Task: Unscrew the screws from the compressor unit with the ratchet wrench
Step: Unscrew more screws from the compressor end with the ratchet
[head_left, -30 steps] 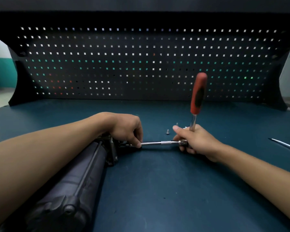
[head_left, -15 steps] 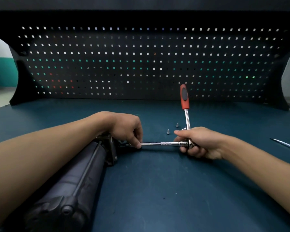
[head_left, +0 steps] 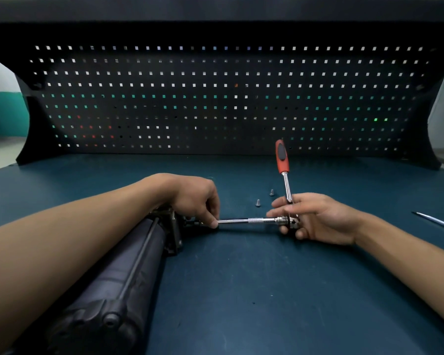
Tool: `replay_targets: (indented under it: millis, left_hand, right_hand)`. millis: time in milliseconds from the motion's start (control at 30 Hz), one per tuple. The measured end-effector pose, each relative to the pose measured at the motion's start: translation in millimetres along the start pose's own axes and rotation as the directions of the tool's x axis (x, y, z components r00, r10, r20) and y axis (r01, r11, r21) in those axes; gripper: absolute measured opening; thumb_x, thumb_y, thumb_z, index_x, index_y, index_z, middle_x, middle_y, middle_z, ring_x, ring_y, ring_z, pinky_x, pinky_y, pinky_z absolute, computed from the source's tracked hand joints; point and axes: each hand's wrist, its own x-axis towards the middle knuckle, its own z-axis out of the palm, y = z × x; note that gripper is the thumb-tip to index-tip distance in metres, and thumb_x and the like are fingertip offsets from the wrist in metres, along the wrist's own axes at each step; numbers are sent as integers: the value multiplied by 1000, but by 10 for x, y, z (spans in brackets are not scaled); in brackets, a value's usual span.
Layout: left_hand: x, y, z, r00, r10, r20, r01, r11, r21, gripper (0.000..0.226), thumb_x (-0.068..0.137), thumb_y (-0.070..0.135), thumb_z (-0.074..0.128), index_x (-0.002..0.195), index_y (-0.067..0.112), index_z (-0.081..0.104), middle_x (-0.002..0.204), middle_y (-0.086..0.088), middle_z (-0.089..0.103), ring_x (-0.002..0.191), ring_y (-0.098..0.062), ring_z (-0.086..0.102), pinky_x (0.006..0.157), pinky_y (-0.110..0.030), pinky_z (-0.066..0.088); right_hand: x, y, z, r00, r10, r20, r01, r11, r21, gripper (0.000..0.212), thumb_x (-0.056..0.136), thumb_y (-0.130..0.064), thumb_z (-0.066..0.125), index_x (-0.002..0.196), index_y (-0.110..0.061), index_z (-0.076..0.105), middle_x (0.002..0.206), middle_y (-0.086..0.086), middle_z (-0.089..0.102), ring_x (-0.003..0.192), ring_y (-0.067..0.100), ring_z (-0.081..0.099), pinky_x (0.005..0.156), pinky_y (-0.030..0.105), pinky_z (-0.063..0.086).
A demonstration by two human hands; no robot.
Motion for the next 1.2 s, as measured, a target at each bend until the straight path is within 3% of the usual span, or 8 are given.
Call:
replay_targets:
  millis: [200,367,467,633,767,933,1100,1200]
  left_hand:
    - [10,-38,4,1000,0,-7,0,1000,-9,11,86,29,77,78,29,69,63,21,65,52,10,55,51,-7,39]
    - [29,-45,9,999,-2,-36,2,1000,3,11,85,30,77,79,29,68,69,18,66,54,10,55,52,-8,39]
    - [31,-48,19,1000,-11,-13,11,999,36,7,88,31,74,84,29,69,72,17,66,56,9,54,54,-9,39]
    - [29,-36,8,1000,-25,2,24,997,71,6,90,34,71,87,28,72,76,15,68,66,-1,58,57,-13,41]
    - [41,-49,19,1000,-20,-18,21,997,69,8,89,32,72,84,27,72,72,15,69,60,5,56,54,-9,40]
    - [52,-53,27,999,-27,-30,29,997,73,9,88,32,73,83,25,71,71,15,68,62,2,57,54,-10,41]
    - [54,-41,31,998,-33,-47,37,996,77,9,87,32,74,86,24,69,74,15,66,62,4,56,52,-7,39]
    - [46,-45,30,998,-37,-47,40,996,83,10,87,32,74,85,24,69,75,14,66,63,2,56,53,-9,40]
  right_hand:
    - [6,57,-36,995,-85,59,86,996,-30,50,77,2,67,124,-10,56,107,10,71,77,24,67,55,24,54]
    - [-9,137,-1,979,-203,32,206,967,-148,37,77,17,66,92,-15,75,106,9,72,77,19,68,57,23,54]
    - [1,188,16,961,-271,58,277,929,-245,48,79,29,57,73,-14,76,107,4,73,77,15,65,56,24,53]
    - [1,191,-25,960,-271,66,279,939,-203,44,79,29,58,82,-11,78,116,6,72,82,17,67,59,27,54]
    - [24,196,-48,971,-238,29,239,958,-159,37,80,27,58,99,-2,71,124,11,69,90,21,68,63,27,54]
    - [18,171,11,981,-194,-22,191,975,-110,32,80,28,55,83,-2,66,117,11,72,81,20,71,56,25,55]
    - [57,53,110,993,-58,-104,56,998,-23,12,76,-12,71,88,-10,73,97,10,72,73,23,72,52,25,55]
    - [78,26,141,985,-43,-168,27,995,-95,33,75,-37,70,93,-10,70,81,3,68,58,19,64,40,21,46]
